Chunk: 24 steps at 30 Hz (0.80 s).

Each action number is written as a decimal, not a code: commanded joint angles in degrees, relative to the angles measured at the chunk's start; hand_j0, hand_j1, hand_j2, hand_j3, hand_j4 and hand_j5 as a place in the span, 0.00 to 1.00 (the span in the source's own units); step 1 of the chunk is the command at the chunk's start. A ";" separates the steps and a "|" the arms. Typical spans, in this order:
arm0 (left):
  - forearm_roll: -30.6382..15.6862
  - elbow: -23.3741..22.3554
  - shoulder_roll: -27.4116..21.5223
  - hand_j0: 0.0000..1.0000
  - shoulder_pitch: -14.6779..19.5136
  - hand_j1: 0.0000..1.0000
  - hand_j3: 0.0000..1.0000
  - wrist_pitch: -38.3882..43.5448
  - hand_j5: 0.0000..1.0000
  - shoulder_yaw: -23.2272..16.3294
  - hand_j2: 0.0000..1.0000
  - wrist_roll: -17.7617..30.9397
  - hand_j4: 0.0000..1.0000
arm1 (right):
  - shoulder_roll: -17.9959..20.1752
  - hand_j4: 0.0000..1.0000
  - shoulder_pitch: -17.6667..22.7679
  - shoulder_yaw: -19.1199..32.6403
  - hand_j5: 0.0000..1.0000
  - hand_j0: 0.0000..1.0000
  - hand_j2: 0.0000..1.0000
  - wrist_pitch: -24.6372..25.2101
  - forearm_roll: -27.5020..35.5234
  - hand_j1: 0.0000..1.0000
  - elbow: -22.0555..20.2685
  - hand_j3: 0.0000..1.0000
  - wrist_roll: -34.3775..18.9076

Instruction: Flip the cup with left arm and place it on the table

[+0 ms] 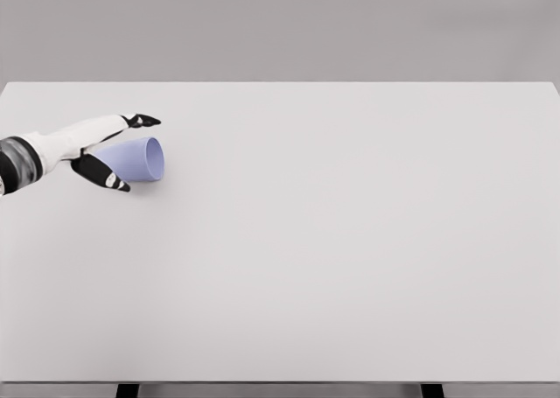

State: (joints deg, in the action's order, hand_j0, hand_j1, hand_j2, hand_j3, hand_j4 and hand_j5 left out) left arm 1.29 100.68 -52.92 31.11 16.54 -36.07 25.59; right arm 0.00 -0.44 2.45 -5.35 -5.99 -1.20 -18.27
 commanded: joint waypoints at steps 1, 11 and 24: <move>0.82 -0.48 0.54 0.97 0.00 0.97 0.97 0.07 0.97 -0.32 0.97 -0.01 0.97 | 0.00 1.00 0.00 0.01 1.00 1.00 1.00 -0.01 0.02 1.00 0.05 1.00 -0.02; 3.45 -3.20 2.56 0.97 0.00 0.97 0.97 0.07 0.97 -0.49 0.97 -0.01 0.97 | 0.00 1.00 0.00 0.01 1.00 1.00 1.00 -0.01 0.02 1.00 -0.03 1.00 -0.02; 6.09 -7.25 5.81 0.97 0.09 0.97 0.97 -0.10 0.97 -1.11 0.97 -0.27 0.97 | 0.00 1.00 0.00 0.01 1.00 1.00 1.00 -0.01 0.02 1.00 0.05 1.00 -0.02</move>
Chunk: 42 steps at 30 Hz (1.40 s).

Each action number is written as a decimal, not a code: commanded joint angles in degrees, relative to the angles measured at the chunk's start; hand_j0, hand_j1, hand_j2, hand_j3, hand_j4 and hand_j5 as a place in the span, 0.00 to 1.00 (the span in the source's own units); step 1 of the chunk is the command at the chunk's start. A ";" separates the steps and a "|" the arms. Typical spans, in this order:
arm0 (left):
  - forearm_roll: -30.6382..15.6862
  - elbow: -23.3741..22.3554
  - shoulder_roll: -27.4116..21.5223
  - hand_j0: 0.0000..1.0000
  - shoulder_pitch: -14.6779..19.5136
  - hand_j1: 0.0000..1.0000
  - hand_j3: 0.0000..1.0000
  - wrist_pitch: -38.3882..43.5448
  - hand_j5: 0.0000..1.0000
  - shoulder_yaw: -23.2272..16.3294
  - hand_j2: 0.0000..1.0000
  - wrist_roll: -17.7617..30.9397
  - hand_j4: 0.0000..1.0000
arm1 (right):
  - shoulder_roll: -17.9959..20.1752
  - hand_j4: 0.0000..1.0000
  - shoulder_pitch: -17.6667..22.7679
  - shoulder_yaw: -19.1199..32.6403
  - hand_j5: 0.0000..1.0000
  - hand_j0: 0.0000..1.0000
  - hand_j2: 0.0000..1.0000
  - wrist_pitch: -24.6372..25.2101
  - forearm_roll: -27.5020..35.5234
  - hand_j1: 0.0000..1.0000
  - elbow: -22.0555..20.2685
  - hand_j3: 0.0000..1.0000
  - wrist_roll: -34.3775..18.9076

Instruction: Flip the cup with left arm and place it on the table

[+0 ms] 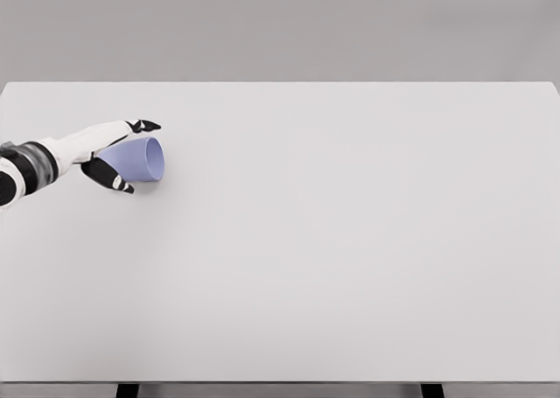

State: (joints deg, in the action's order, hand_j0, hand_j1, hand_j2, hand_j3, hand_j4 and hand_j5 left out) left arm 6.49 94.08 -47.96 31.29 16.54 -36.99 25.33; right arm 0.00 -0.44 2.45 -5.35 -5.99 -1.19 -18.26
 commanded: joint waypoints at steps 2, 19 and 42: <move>0.98 -1.36 1.29 0.97 0.26 0.97 0.97 -0.11 0.97 -0.19 0.97 -0.10 0.97 | 0.00 1.00 0.00 0.01 1.00 1.00 1.00 -0.01 0.02 1.00 -0.04 1.00 -0.02; 3.71 -6.01 4.10 0.97 1.14 0.97 0.97 -0.72 0.97 -0.71 0.97 -0.37 0.97 | 0.00 1.00 0.00 0.01 1.00 1.00 1.00 -0.01 0.02 1.00 0.05 1.00 -0.02; 3.53 -6.19 4.45 0.51 1.32 0.51 0.51 -0.28 0.51 -1.42 0.51 -0.37 0.51 | 0.00 1.00 0.00 0.01 1.00 1.00 1.00 -0.01 0.02 1.00 -0.04 1.00 -0.02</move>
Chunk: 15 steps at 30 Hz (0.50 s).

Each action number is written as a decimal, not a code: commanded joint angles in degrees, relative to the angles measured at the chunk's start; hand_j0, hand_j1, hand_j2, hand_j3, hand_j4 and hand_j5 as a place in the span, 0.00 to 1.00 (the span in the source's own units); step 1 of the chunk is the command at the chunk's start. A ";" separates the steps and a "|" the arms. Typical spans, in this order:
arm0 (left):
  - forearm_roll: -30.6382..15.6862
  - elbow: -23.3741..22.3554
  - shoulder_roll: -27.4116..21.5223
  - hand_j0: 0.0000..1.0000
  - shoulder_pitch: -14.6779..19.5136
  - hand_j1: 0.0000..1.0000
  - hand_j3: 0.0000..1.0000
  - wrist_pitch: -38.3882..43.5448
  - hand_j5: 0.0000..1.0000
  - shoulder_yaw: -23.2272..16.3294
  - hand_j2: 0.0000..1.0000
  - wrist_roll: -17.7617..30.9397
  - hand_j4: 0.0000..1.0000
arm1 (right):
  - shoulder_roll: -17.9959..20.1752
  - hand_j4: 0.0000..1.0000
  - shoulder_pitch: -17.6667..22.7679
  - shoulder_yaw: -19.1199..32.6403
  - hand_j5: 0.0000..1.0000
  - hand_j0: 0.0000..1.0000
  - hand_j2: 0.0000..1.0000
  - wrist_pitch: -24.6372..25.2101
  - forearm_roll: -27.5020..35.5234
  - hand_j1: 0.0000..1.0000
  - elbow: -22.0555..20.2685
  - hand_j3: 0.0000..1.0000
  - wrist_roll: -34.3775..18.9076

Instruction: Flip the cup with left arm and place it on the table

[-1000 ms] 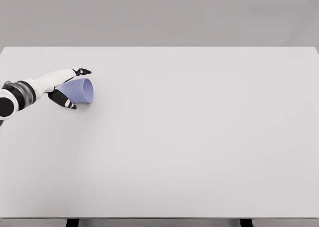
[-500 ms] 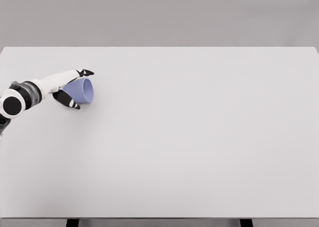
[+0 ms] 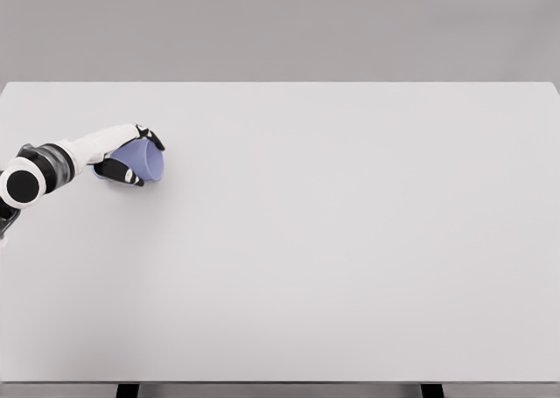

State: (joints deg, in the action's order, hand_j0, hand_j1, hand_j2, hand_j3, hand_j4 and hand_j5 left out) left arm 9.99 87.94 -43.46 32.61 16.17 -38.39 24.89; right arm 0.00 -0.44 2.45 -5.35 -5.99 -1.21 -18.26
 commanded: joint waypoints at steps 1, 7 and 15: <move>-0.06 0.04 -0.05 0.48 0.00 0.48 0.48 0.09 0.48 -0.01 0.48 0.07 0.48 | 0.00 1.00 0.00 0.01 1.00 1.00 1.00 -0.01 0.01 1.00 -0.02 1.00 -0.02; -2.78 0.04 -0.66 0.47 0.70 0.47 0.47 -0.17 0.47 -0.01 0.47 -0.55 0.47 | 0.00 1.00 0.00 0.01 1.00 1.00 1.00 -0.01 0.01 1.00 0.07 1.00 -0.02; -13.68 0.30 -4.00 0.48 1.93 0.48 0.48 -2.11 0.48 0.87 0.48 -1.25 0.48 | 0.00 1.00 0.00 0.01 1.00 1.00 1.00 -0.01 0.01 1.00 0.07 1.00 -0.02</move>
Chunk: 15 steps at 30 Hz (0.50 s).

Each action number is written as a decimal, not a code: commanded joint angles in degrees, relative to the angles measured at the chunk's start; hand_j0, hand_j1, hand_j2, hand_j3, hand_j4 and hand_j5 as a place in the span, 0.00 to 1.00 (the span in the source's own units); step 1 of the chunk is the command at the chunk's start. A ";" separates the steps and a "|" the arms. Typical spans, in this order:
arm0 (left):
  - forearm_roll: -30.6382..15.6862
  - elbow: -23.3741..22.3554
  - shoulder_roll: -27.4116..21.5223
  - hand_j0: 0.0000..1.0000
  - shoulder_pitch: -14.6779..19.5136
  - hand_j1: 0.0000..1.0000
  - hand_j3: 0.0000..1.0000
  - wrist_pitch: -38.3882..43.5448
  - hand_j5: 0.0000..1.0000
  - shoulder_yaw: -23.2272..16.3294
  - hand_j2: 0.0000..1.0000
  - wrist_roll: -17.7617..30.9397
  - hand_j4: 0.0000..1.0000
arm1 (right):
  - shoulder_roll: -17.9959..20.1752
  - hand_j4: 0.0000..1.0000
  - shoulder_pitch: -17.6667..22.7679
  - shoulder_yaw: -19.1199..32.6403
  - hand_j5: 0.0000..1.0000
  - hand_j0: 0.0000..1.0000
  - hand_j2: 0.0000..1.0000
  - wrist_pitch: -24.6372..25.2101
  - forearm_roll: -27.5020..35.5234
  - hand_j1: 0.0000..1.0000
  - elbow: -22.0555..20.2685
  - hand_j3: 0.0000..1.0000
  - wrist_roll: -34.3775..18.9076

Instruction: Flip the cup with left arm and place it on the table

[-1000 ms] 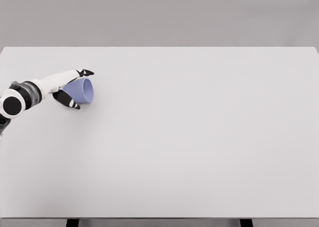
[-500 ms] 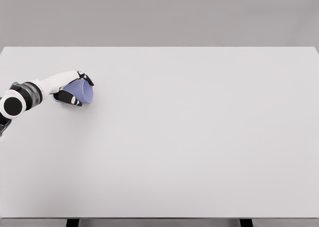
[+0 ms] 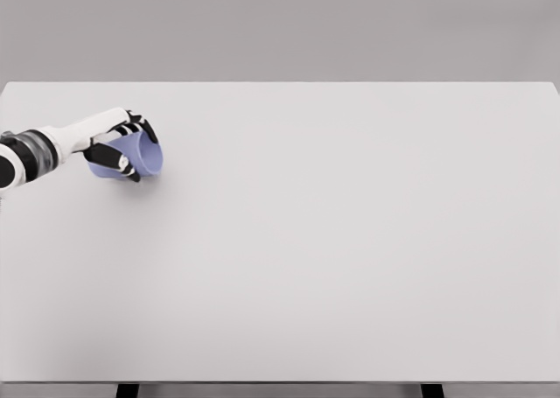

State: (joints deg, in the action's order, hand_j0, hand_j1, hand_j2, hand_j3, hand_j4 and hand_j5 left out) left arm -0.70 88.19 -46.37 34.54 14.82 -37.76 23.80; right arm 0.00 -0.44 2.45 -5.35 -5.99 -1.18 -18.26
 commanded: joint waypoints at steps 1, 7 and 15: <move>-4.13 -0.03 -1.36 0.48 0.00 0.48 0.48 -1.02 0.48 0.32 0.48 -0.25 0.48 | 0.00 1.00 0.00 0.01 1.00 1.00 1.00 -0.01 0.02 1.00 0.03 1.00 -0.02; -9.66 -0.12 -2.50 0.49 -0.26 0.49 0.49 -5.40 0.49 1.20 0.49 -1.21 0.49 | 0.00 1.00 0.00 0.01 1.00 1.00 1.00 -0.01 0.02 1.00 0.03 1.00 -0.02; -25.13 -9.70 -3.21 0.50 -2.20 0.50 0.50 -25.01 0.50 0.85 0.50 -0.42 0.50 | 0.00 1.00 0.00 0.01 1.00 1.00 1.00 -0.01 0.02 1.00 0.03 1.00 -0.02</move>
State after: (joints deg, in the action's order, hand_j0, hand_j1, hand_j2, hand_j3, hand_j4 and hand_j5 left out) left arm -22.06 81.02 -49.66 32.34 -5.56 -36.82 23.14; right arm 0.00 -0.44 2.45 -5.35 -5.99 -1.17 -18.26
